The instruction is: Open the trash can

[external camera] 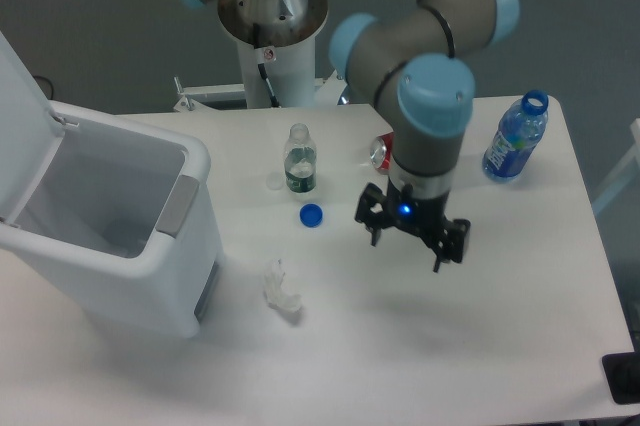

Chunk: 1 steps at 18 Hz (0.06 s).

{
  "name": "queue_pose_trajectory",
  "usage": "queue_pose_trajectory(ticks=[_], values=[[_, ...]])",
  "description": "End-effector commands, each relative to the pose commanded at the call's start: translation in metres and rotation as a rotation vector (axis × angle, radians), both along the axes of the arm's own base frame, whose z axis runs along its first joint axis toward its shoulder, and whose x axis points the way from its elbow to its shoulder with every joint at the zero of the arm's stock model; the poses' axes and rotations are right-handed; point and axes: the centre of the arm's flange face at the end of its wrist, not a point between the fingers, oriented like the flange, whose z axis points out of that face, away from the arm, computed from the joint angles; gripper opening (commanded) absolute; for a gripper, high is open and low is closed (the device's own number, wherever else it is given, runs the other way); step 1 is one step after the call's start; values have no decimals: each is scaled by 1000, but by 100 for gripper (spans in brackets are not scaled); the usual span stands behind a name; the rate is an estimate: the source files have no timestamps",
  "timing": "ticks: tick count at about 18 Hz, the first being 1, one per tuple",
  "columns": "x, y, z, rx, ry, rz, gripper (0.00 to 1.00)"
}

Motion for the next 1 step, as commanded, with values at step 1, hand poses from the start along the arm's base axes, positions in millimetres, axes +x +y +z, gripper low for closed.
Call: queue_pose_trajectory(ticks=[1], values=[[0, 0, -4, -27, 14, 1, 100]])
